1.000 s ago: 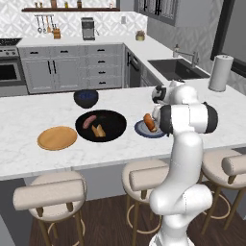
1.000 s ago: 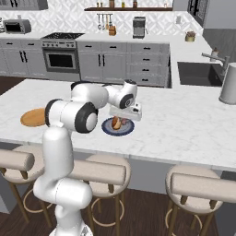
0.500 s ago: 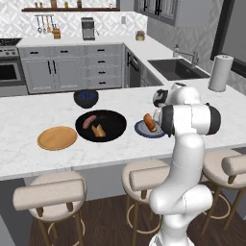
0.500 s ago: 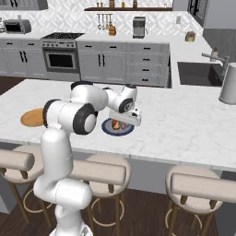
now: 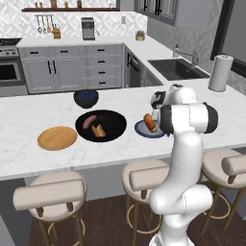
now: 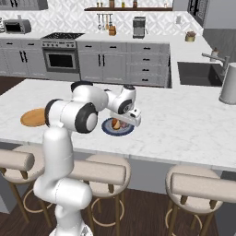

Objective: Place one bun and one sausage from the bowl on each plate.

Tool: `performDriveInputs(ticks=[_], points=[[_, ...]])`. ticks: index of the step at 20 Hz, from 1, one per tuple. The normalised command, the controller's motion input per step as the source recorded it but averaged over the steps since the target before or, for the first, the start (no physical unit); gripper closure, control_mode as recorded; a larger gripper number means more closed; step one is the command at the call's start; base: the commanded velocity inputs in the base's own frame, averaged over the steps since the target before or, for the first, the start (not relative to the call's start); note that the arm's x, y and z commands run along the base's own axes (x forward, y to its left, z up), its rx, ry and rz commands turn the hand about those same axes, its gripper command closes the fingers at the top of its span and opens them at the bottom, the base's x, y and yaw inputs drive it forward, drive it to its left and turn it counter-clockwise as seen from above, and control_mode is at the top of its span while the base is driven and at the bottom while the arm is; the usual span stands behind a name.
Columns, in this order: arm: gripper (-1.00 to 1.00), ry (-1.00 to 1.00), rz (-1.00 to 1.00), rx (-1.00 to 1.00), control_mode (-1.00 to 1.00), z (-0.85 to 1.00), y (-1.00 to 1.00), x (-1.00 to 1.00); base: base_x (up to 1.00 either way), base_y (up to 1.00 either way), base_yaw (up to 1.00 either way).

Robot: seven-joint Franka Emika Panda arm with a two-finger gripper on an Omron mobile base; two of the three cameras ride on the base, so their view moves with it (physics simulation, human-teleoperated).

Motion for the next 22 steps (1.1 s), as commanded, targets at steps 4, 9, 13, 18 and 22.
performDriveInputs(ticks=[4, 9, 13, 18, 22], points=[[1.0, 0.0, 0.0, 0.0, -1.0, -0.31, 0.07, 0.04, 0.0, 0.0, 0.0], [-1.0, 0.0, 0.0, 0.0, -1.0, -0.17, 0.0, 0.08, 0.0, 0.0, 0.0], [-1.0, 0.03, 0.0, 0.0, -1.0, 0.0, 0.04, 0.2, 0.0, 0.0, 0.0], [-1.0, -0.01, -0.02, 0.0, -1.0, 0.13, 0.08, -0.05, 0.0, 0.0, 0.0], [-1.0, 0.0, 0.0, 0.0, -1.0, 0.59, 0.0, -0.45, 0.0, 0.0, 0.0]])
